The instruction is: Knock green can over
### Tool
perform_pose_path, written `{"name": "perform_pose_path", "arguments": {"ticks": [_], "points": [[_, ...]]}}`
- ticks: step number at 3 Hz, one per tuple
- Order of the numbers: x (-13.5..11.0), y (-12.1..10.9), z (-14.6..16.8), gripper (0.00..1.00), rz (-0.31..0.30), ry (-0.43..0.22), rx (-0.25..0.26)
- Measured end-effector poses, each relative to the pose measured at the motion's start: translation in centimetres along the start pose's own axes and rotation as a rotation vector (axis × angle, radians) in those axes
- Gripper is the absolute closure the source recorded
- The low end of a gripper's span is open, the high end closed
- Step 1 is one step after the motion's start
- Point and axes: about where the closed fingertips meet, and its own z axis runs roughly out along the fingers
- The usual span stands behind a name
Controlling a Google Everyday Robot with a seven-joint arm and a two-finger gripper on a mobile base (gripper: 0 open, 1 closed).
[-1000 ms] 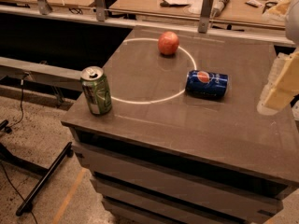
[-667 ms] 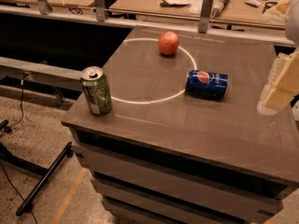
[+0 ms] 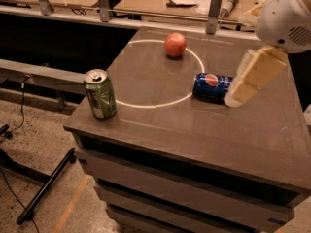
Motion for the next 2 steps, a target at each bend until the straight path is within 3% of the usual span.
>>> {"name": "perform_pose_path", "arguments": {"ticks": [2], "points": [[-8.2,-1.9,6.7,0.00,0.111,-0.434,-0.038]]}}
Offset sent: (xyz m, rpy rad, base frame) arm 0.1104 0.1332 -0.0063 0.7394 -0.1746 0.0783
